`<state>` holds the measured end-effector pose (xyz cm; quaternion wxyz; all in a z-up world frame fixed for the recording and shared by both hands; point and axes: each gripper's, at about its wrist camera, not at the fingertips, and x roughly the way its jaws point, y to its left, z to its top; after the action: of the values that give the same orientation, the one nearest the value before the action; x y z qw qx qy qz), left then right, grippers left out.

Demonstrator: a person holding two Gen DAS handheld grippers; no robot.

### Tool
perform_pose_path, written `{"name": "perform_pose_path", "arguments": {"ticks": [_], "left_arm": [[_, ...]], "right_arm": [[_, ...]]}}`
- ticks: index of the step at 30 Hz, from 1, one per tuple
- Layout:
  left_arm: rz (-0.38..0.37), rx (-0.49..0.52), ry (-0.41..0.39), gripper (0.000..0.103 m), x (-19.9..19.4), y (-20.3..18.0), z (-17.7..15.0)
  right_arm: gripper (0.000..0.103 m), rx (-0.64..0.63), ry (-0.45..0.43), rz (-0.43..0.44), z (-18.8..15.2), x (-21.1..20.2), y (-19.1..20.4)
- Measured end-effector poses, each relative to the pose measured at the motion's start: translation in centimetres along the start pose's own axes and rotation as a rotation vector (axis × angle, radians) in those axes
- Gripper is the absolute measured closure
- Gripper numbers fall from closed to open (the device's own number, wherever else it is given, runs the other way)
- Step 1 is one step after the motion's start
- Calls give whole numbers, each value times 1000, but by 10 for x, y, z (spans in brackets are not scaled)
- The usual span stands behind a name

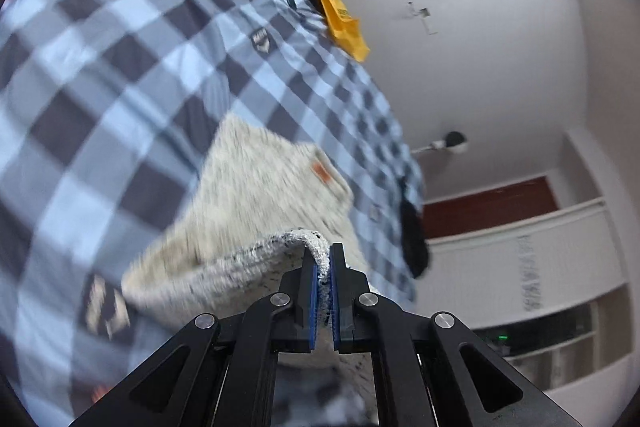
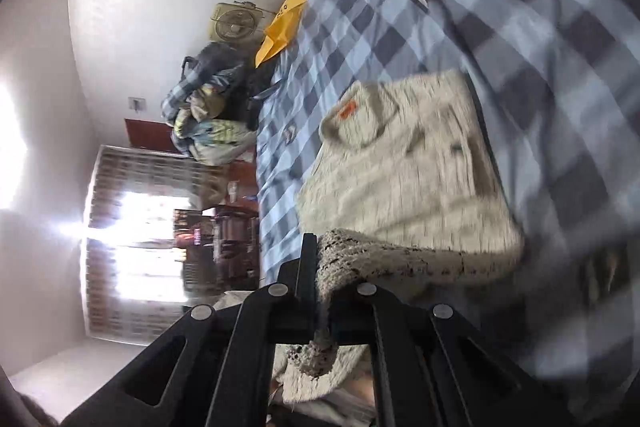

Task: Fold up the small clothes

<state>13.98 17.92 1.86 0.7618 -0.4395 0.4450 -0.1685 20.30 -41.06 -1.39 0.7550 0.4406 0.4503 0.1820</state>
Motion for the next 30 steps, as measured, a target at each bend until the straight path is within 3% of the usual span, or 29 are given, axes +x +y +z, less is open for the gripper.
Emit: {"name": "perform_pose_path", "arguments": {"ticks": [4, 9, 11, 13, 14, 16, 17, 18, 20, 24, 27, 30], "left_arm": [[64, 29, -16, 99, 47, -13, 57], [56, -70, -53, 99, 117, 4, 115], [139, -122, -43, 99, 153, 22, 132], [250, -131, -20, 97, 181, 36, 144], [271, -134, -24, 90, 186, 39, 148], [265, -165, -50, 40, 188, 43, 155], [264, -178, -60, 0, 186, 43, 158], [281, -169, -82, 0, 182, 40, 160], [331, -96, -79, 0, 178, 30, 163], [638, 244, -6, 0, 179, -5, 137], [684, 459, 114, 0, 184, -22, 91], [688, 571, 210, 1, 188, -32, 45]], "right_arm": [[101, -32, -25, -56, 55, 22, 9], [100, 6, -22, -86, 123, 57, 3], [98, 49, 28, -103, 145, 79, -11], [88, 180, 60, -158, 164, 100, -46], [77, 238, 37, -193, 169, 100, -60], [60, 281, -26, -275, 180, 89, -79], [49, 260, -41, -324, 183, 83, -83], [41, 225, -52, -384, 185, 76, -82], [38, 154, -70, -474, 180, 64, -77], [38, 12, 0, -518, 141, 65, -60], [38, -98, 74, -538, 107, 77, -41], [38, -301, 125, -608, 59, 98, -7]]}}
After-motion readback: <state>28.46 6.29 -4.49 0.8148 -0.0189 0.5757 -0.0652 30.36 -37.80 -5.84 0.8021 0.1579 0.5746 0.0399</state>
